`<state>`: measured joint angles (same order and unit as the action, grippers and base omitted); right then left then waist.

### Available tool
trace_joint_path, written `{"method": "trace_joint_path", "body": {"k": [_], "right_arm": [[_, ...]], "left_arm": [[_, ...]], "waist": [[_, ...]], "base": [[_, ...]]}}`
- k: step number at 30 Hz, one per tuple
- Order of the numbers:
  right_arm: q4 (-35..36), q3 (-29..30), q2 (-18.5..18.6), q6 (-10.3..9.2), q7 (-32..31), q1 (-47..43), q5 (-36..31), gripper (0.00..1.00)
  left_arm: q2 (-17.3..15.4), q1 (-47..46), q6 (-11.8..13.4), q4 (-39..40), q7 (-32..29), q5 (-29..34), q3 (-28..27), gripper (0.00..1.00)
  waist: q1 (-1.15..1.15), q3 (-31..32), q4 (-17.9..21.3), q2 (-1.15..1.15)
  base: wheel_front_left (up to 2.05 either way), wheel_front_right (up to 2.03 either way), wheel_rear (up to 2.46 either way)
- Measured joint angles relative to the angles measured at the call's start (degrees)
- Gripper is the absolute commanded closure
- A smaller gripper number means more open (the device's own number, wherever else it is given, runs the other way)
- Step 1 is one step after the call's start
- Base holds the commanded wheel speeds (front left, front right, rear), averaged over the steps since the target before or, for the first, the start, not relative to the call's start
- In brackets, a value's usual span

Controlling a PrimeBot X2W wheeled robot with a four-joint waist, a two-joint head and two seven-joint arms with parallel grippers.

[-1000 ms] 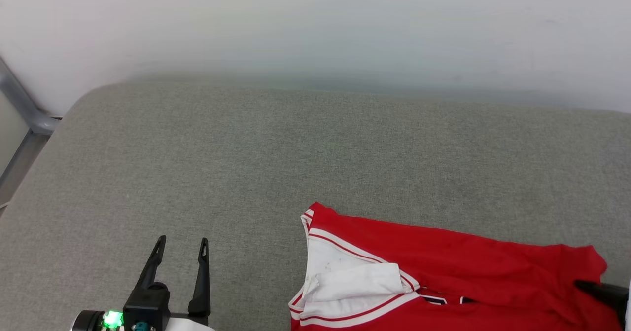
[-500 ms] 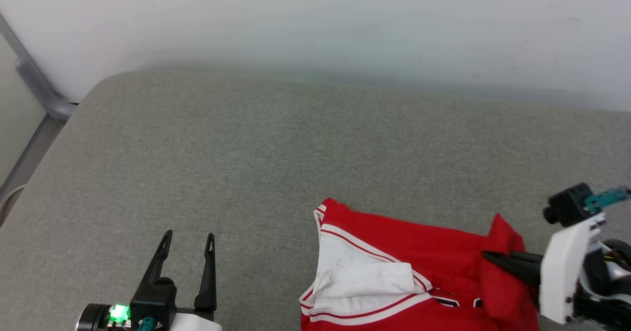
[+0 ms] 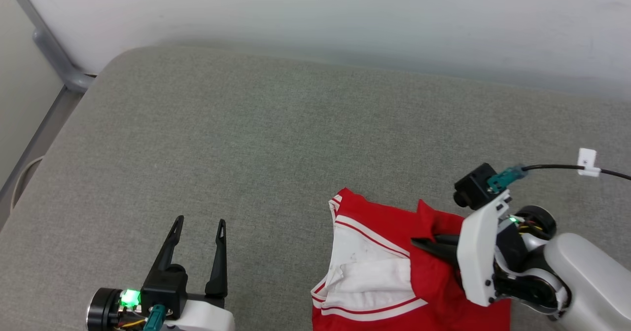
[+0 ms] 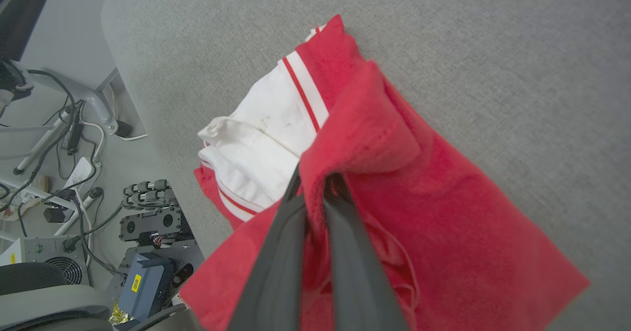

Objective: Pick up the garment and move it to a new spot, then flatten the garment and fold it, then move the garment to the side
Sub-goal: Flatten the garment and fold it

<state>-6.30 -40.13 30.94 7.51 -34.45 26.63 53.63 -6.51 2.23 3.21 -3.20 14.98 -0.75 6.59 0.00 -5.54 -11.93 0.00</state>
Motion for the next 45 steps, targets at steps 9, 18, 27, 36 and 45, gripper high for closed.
{"method": "trace_joint_path", "body": {"k": [9, 18, 27, 36, 45], "right_arm": [[-8.27, -7.26, -5.14, 0.00, 1.19, 6.71, -2.29, 1.00], [-15.97, -12.33, -8.28, 0.00, 2.91, 10.98, -2.20, 1.00], [-20.19, -18.95, -9.20, 0.00, 6.88, 13.08, -3.34, 0.00], [-14.41, -18.18, -4.37, 0.01, 20.09, 12.64, -3.50, 0.00], [-12.85, -5.11, -0.04, 0.00, 33.62, 7.17, -11.83, 0.00]], "left_arm": [[0.83, -1.66, -0.07, -0.47, 0.00, 0.00, 0.70, 0.00], [1.36, -2.91, -0.15, -0.71, 0.00, 0.00, 1.49, 0.00], [1.51, -3.65, -0.14, -1.14, 0.00, 0.00, 1.21, 0.00], [0.90, -2.49, -0.29, -1.87, 0.00, 0.00, 0.64, 0.00], [-0.09, -0.13, -0.43, -1.34, 0.01, 0.02, 0.08, 0.00]], "waist": [[0.00, -2.20, -1.43, 0.00], [0.00, -4.12, -2.51, 0.00], [0.00, -4.43, -2.05, 0.00], [-0.01, -1.02, 0.00, 0.00], [-0.01, 2.14, 4.09, 0.00]], "base": [[0.00, 0.00, 0.00], [0.00, 0.00, 0.00], [0.00, 0.00, 0.00], [0.00, 0.00, 0.00], [0.00, 0.00, 0.00]]}}
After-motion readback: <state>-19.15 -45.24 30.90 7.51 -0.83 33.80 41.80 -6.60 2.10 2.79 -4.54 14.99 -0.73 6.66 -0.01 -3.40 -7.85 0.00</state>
